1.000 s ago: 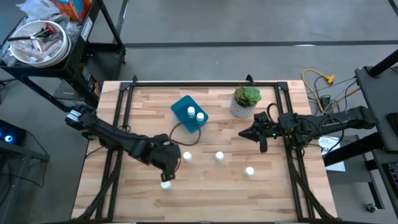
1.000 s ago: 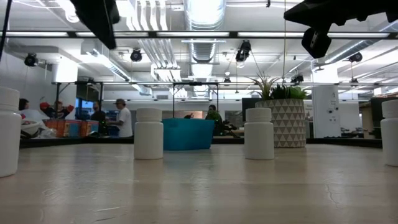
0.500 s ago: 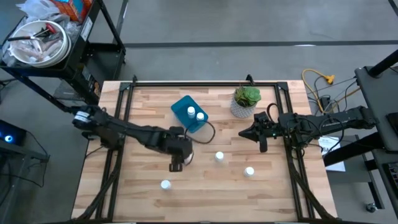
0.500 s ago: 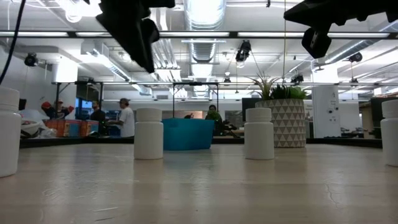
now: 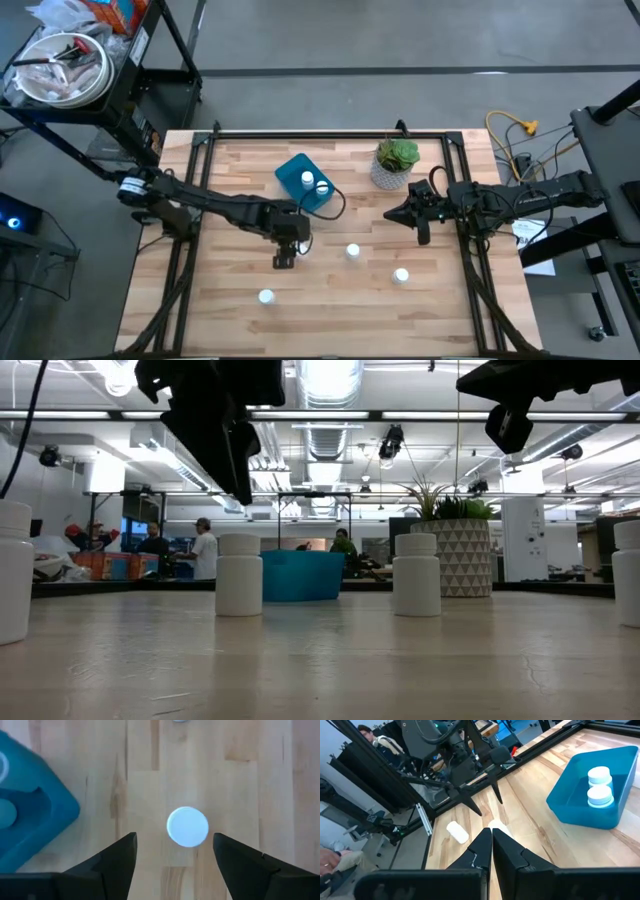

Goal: Pick and place pill bottles into a basket
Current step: Put the white pill bottle into the dark blue bin

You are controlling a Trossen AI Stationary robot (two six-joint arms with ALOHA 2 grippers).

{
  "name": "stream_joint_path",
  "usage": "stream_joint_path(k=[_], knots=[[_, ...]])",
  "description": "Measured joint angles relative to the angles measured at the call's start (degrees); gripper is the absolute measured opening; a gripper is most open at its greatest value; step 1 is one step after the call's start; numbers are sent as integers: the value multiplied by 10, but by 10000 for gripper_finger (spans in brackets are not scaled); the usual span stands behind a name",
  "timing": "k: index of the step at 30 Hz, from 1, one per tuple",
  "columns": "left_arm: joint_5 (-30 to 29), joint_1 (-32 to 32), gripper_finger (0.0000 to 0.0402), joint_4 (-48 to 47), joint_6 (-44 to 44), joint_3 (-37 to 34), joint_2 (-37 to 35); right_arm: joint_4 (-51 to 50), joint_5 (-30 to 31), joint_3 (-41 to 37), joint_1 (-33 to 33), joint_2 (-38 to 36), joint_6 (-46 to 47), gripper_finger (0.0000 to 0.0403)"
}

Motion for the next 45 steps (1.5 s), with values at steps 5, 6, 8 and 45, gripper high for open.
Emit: stream_joint_path(k=[5, 6, 8, 45], knots=[[10, 0, 245, 11, 14, -1, 16, 0, 0, 0, 0, 0, 0, 9], [13, 0, 245, 17, 15, -1, 18, 0, 0, 0, 0, 0, 0, 9], [23, 0, 245, 27, 23, -1, 23, 0, 0, 0, 0, 0, 1, 9], [46, 0, 231, 46, 23, 1, 92, 1, -1, 0, 0, 0, 8, 9]])
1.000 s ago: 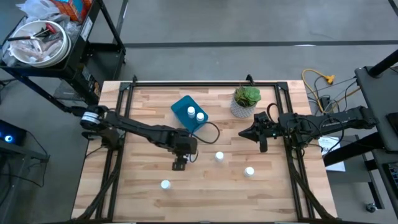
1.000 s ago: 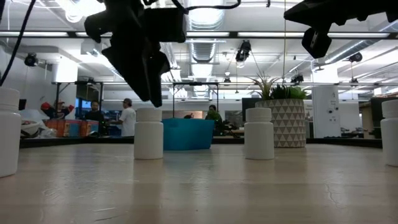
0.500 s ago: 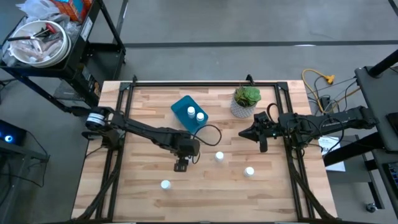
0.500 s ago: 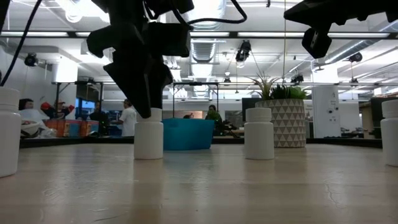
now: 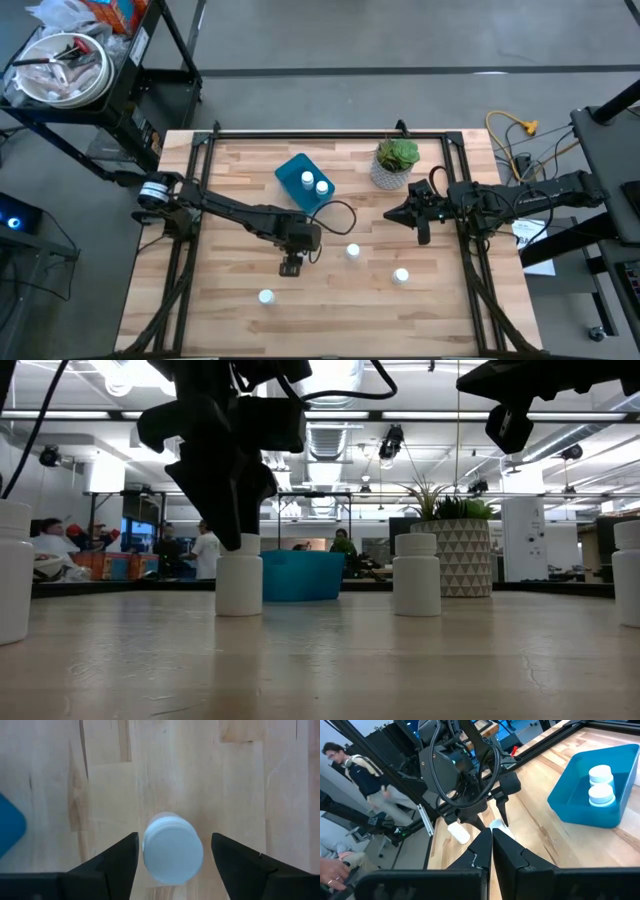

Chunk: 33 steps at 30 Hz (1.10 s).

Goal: Pick and place pill bottles into a basket
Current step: Put the white pill bottle into the dark blue bin

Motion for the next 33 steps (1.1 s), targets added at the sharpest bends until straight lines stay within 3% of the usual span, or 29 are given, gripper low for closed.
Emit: stream_joint_path(k=[12, 25, 33], knots=[[2, 0, 154, 0, 0, 0, 0, 0, 0, 0, 0, 0, -2, 9], [11, 0, 153, -5, -4, 6, -13, -1, 0, 0, 0, 0, -2, 9], [34, 0, 153, -25, -77, 31, -65, -1, 0, 0, 0, 0, -2, 9]])
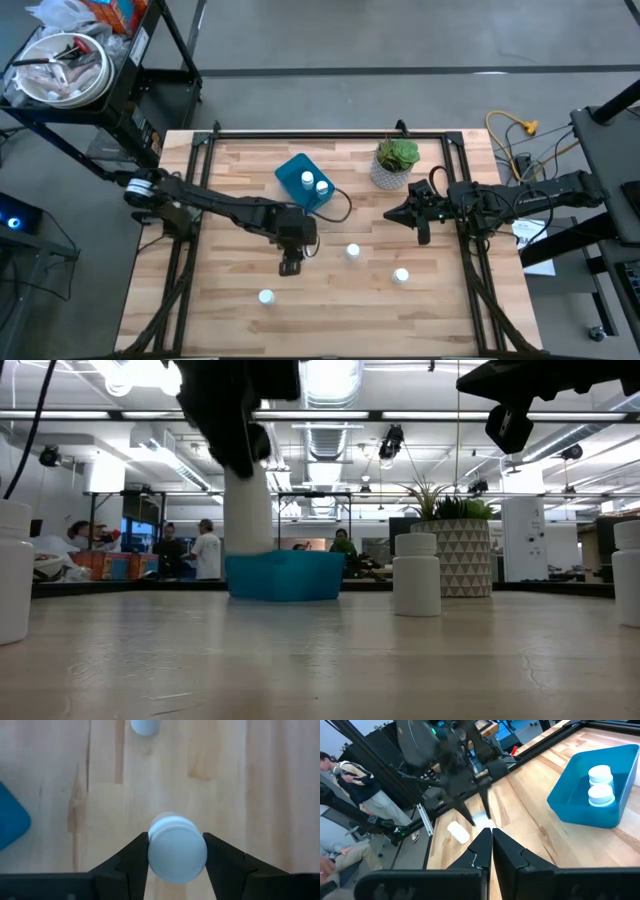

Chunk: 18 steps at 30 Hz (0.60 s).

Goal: Pick and place pill bottles into a basket
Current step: Put the white pill bottle into the dark blue bin

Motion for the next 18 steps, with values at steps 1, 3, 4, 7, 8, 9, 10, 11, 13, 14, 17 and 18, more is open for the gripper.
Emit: stream_joint_path(k=[1, 3, 4, 7, 8, 9, 10, 11, 13, 14, 17, 18], knots=[[0, 0, 153, -3, -10, 2, -10, 0, 0, 0, 0, 0, -2, 9], [0, 0, 153, -14, -25, 3, -32, 0, 0, 0, 0, 0, -4, 9], [-1, 1, 153, -15, -35, 3, -43, 0, 0, 0, 0, 0, -4, 9], [-8, 3, 153, -22, -59, 3, -76, 0, 0, 0, 0, 0, -8, 9], [-12, 4, 153, -25, -61, 3, -84, 0, 0, 0, 0, 0, -8, 9], [-19, 6, 153, -28, -63, 3, -92, 0, 0, 0, 0, 0, -8, 9], [-29, 7, 153, -33, -66, 3, -99, 0, 0, 0, 0, 0, -8, 9], [-40, 10, 153, -39, -71, 3, -105, 0, 0, 0, 0, 0, -8, 9], [-57, 18, 153, -43, -74, 3, -120, 0, 0, 0, 0, 0, -8, 9], [-66, 22, 153, -46, -74, 3, -123, 0, 0, 0, 0, 0, -8, 9], [-83, 38, 154, -60, -72, 4, -129, 0, 0, 0, 0, 0, -8, 9], [-87, 44, 154, -61, -71, 5, -130, 0, 0, 0, 0, 0, -8, 9]])
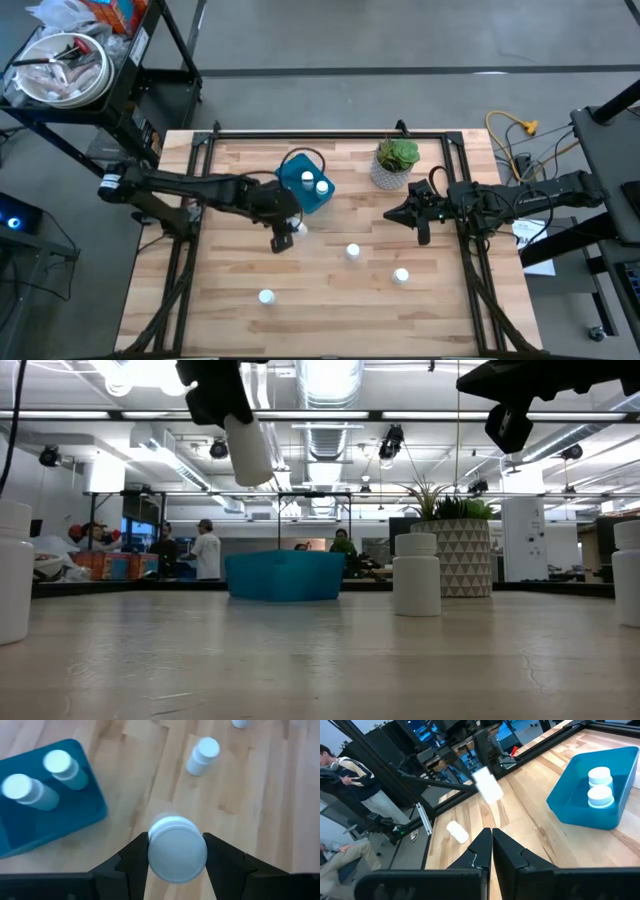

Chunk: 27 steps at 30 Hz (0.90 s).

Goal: Pick and place pill bottles into a basket
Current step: Put the white pill bottle into the dark blue bin

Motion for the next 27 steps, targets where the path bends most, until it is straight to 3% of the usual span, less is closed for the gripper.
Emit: stream_joint_path(k=[27], knots=[[-18, 202, 154, -20, 153, 16, 8, 0, 0, 0, 0, 0, 5, 9]])
